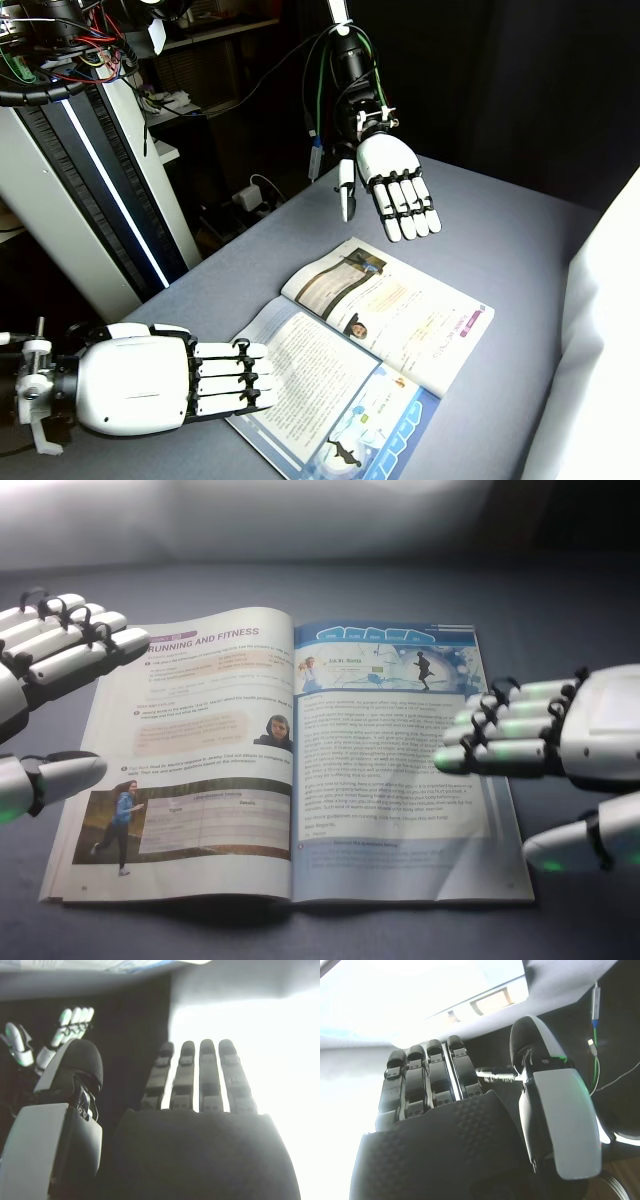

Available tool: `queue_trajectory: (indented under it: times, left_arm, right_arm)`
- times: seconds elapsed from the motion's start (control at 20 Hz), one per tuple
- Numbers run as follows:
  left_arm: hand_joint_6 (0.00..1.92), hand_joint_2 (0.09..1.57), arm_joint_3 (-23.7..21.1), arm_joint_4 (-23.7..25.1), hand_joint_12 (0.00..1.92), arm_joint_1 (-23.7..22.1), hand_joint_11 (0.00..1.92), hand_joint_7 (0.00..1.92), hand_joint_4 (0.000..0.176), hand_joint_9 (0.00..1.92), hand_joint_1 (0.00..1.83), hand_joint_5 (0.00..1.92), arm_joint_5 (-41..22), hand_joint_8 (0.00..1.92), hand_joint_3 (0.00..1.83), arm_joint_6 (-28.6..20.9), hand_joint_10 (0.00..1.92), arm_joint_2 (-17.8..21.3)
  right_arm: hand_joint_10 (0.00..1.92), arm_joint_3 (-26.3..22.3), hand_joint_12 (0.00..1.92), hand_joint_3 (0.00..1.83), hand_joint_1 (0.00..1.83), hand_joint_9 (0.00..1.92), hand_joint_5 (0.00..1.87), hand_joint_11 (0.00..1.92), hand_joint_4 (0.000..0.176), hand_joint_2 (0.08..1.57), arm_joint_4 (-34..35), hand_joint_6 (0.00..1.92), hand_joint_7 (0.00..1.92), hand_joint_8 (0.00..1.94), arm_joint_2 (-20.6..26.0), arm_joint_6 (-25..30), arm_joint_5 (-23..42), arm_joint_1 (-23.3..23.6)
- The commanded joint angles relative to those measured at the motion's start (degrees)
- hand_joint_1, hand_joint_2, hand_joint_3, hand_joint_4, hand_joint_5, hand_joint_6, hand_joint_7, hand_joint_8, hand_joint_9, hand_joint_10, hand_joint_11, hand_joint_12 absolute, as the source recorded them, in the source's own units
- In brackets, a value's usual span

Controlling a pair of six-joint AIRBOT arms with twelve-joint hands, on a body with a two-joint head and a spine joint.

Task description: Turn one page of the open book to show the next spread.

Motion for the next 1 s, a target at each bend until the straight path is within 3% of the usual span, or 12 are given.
queue_trajectory:
  times: [0.0,0.4,0.75,0.95]
  left_arm:
    - [0.00,1.37,-0.1,-1.3,0.00,-0.3,0.00,0.00,0.000,0.00,0.28,0.00,-6.9,0.00,0.00,0.2,0.00,0.5]
    - [0.00,1.37,-0.8,-3.3,0.00,1.7,0.00,0.00,0.000,0.00,0.29,0.00,-8.2,0.00,0.00,0.9,0.00,1.5]
    - [0.00,1.36,-0.8,-3.4,0.00,1.7,0.00,0.00,0.000,0.00,0.32,0.00,-8.9,0.00,0.00,0.9,0.00,1.3]
    - [0.00,1.38,-0.8,-3.4,0.00,1.7,0.00,0.00,0.000,0.00,0.30,0.00,-9.2,0.00,0.00,0.9,0.00,1.3]
  right_arm:
    - [0.00,0.3,0.02,0.02,0.00,0.00,0.05,0.03,0.000,1.29,1.6,0.02,0.00,0.00,0.1,0.5,2.1,0.0]
    - [0.00,0.6,0.00,0.02,0.00,0.00,0.03,0.00,0.000,1.31,0.9,0.01,0.00,0.00,-0.2,2.4,1.0,-2.3]
    - [0.00,2.8,0.00,0.00,0.00,0.00,0.05,0.00,0.000,1.29,-6.3,0.02,0.00,0.00,-3.3,9.6,0.9,-2.4]
    - [0.00,3.7,0.00,0.00,0.00,0.00,0.06,0.00,0.000,1.28,-8.1,0.02,0.00,0.00,-4.8,11.1,0.9,-2.4]
